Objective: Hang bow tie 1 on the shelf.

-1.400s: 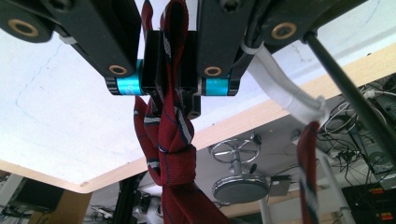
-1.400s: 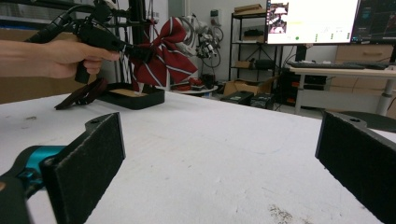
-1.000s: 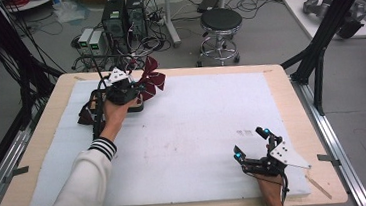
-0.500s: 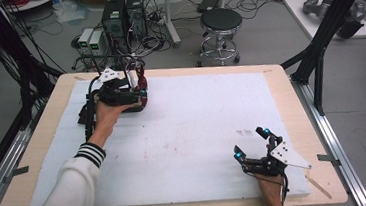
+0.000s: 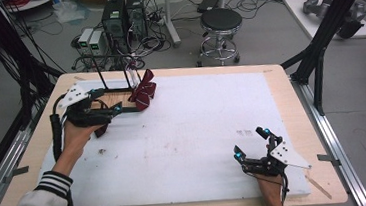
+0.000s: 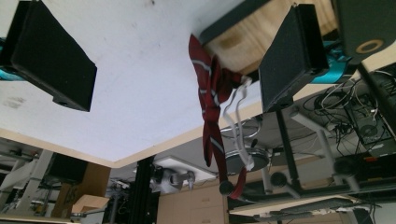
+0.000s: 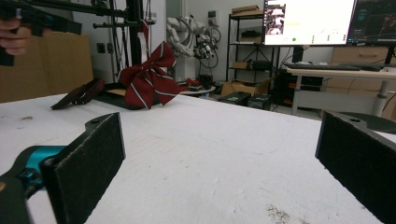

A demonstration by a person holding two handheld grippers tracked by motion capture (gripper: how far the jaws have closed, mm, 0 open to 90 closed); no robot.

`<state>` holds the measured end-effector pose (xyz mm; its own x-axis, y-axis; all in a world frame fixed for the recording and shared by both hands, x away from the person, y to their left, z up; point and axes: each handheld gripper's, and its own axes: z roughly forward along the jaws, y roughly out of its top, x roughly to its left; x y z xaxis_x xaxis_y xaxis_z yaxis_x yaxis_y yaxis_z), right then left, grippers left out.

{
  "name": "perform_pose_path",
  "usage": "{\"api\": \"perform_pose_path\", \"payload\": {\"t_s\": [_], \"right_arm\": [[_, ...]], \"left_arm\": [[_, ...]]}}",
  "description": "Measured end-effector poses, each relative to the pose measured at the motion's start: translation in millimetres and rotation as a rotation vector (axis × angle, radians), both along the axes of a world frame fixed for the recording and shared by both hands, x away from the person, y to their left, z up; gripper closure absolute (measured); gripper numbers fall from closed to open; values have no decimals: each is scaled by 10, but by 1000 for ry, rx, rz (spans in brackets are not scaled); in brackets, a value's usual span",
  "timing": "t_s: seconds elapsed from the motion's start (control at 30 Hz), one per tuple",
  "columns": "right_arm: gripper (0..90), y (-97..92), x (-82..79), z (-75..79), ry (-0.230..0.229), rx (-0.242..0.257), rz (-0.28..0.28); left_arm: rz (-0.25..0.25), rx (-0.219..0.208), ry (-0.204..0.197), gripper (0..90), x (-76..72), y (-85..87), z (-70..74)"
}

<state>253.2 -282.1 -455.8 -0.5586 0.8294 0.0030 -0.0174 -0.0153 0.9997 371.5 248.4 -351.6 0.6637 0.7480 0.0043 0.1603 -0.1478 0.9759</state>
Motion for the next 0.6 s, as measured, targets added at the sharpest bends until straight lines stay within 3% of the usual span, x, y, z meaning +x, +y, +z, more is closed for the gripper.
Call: {"api": "perform_pose_path", "payload": {"t_s": [0.33, 0.6], "right_arm": [[5, 7, -3, 1, 4, -1, 2], [5, 5, -2, 1, -3, -7, -1]], "left_arm": [[3, -3, -37, 118, -392, 339, -170], [15, -13, -54, 118, -533, 460, -230]]}}
